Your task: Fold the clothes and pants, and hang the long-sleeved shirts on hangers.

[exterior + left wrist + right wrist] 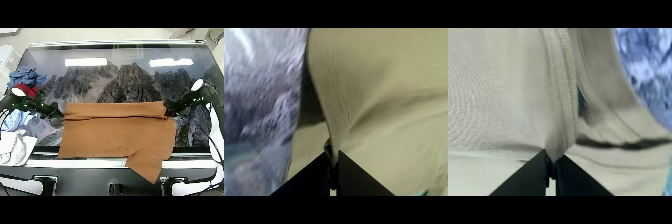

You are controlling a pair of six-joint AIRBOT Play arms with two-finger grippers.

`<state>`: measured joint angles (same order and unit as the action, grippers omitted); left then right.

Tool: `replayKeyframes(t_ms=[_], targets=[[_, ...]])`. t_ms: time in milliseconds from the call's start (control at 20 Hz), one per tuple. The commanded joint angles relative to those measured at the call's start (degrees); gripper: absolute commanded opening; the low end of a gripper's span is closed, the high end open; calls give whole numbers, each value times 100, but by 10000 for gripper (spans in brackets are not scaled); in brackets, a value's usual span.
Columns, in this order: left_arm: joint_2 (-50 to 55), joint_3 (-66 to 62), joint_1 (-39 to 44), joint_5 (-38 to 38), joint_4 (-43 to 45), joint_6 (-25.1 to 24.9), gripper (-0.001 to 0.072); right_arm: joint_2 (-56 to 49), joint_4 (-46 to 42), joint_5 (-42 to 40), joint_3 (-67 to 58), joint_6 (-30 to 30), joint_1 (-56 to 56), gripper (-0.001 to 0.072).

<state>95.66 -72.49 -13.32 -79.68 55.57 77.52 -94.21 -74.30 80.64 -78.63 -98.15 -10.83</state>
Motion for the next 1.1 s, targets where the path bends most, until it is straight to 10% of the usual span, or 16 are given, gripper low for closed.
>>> replayKeyframes(t_ms=[0,400,450,550,600,1050], targets=[[-24,153,-55,-334,212,-17,20,15,-136,411,103,22,-2,46],[61,557,55,210,275,-2,24,-63,-116,435,326,-131,-2,48],[55,551,39,212,197,0,101,-63,-120,437,365,-129,-4,94],[15,382,-63,-66,87,2,446,-2,-153,584,258,177,-11,520],[-39,229,-146,-302,103,-7,465,81,-275,750,125,387,-13,568],[-1853,3171,-761,-44,1021,-601,469,1364,-461,1075,1650,573,-1176,568]])
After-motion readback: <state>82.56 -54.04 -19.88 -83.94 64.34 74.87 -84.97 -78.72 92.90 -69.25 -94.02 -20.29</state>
